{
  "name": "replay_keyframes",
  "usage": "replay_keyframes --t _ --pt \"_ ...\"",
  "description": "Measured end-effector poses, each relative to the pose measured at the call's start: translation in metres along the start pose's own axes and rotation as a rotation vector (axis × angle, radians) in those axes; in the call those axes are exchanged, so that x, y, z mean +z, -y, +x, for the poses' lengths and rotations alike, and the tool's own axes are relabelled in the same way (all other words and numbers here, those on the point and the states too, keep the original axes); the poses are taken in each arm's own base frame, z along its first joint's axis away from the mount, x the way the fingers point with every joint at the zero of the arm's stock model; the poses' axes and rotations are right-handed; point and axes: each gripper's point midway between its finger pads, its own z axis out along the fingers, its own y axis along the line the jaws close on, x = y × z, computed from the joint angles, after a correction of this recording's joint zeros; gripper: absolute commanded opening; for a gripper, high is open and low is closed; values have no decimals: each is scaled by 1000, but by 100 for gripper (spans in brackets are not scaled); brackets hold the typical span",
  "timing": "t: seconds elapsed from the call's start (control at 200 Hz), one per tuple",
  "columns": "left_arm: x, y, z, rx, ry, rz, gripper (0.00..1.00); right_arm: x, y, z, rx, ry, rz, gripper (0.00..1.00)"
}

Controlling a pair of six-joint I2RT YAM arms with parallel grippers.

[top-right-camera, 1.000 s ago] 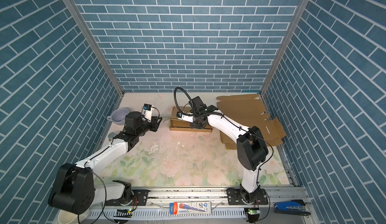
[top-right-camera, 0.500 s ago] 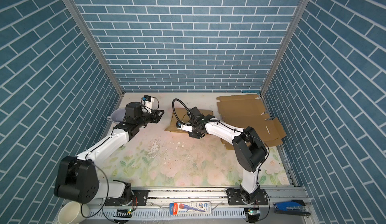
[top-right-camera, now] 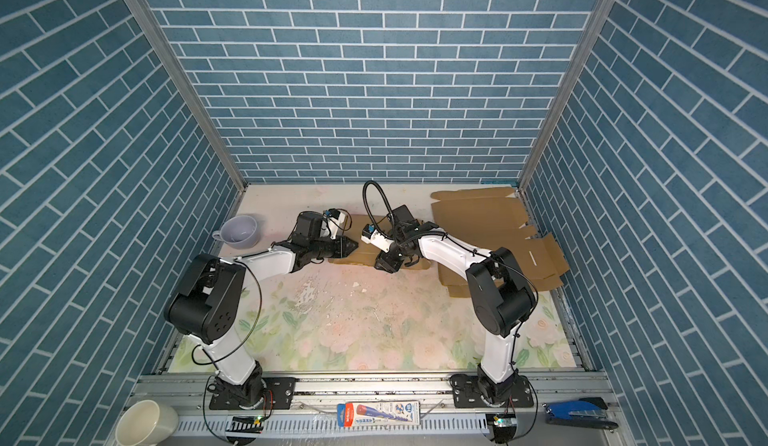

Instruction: Fold the paper box

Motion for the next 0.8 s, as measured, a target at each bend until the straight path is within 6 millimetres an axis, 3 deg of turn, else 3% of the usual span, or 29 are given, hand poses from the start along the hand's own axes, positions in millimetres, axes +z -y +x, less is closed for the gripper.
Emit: replay_keyframes --t 0.155,0.325,0.43,0.6,0.705,0.8 --pt "2 -1 1 -1 1 1 28 7 14 5 132 17 -2 48" --pt "-5 1 -2 10 6 -14 37 1 22 1 250 71 -3 47" --pt "-16 5 -11 25 25 -29 43 -22 39 -6 341 139 31 47" --pt "-34 9 -44 40 99 -45 53 -73 79 -13 500 257 145 47" --pt "-43 -2 -64 12 130 -71 62 -96 105 1 646 287 218 48" --pt "-42 -16 -77 -30 143 -83 69 -102 122 23 795 295 235 52"
